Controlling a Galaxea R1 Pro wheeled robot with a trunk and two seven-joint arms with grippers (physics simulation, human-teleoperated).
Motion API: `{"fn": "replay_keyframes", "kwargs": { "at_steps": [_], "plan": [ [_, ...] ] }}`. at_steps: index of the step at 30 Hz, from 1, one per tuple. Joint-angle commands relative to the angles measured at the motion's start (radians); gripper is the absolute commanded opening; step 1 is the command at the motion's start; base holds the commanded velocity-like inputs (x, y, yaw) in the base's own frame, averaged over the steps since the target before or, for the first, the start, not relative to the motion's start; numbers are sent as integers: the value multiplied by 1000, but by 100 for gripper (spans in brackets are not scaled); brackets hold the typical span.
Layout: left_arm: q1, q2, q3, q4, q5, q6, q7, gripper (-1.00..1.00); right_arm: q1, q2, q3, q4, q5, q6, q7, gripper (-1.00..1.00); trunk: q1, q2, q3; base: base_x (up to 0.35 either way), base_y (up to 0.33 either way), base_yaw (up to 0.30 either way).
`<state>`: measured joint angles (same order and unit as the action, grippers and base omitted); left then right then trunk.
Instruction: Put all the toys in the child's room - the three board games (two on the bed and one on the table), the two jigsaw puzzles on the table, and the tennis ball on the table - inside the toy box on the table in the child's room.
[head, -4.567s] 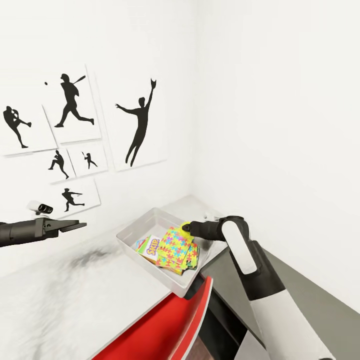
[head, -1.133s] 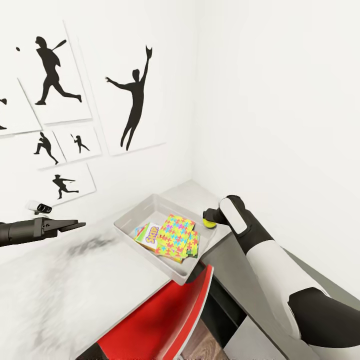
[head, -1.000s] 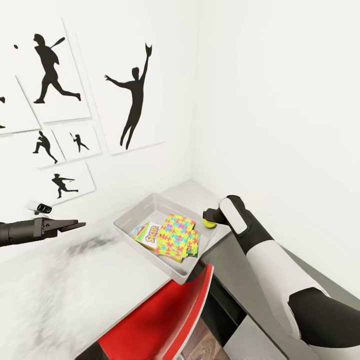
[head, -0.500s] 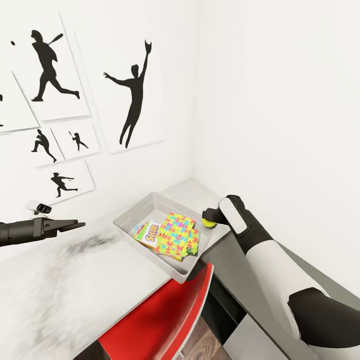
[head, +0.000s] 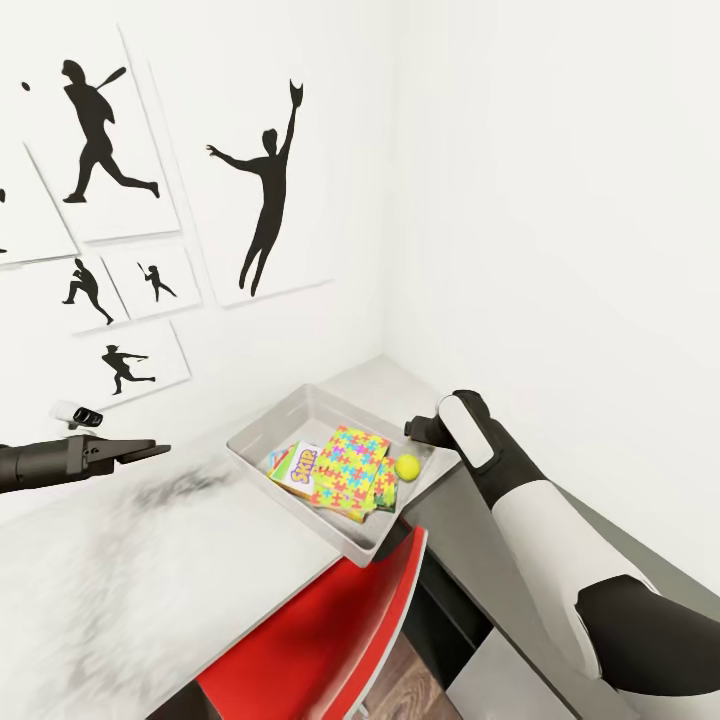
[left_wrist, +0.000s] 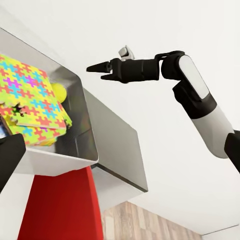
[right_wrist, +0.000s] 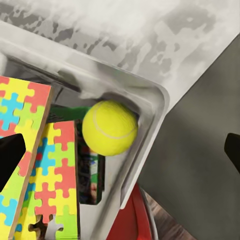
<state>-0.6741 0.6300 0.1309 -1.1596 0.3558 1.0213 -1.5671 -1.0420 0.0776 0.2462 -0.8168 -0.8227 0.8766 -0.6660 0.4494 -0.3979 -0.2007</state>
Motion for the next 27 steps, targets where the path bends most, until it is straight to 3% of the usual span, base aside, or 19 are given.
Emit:
{"fn": "replay_keyframes", "kwargs": {
  "at_steps": [1, 20, 27],
  "plan": [
    [-1, 0, -1, 0, 0, 10, -4, 100, -1, -1, 2, -2, -10, 1, -10, 100, 1, -2, -2, 0, 0, 0],
    [-1, 0, -1, 0, 0, 10, -4, 100, -1, -6, 2, -12, -10, 2, -10, 100, 1, -2, -2, 0, 0, 0],
    [-1, 0, -1, 1, 0, 9, -4, 100, 38, -8, -1, -200, -12, 15, -13, 100, 1, -2, 5, 0, 0, -27]
  ]
}}
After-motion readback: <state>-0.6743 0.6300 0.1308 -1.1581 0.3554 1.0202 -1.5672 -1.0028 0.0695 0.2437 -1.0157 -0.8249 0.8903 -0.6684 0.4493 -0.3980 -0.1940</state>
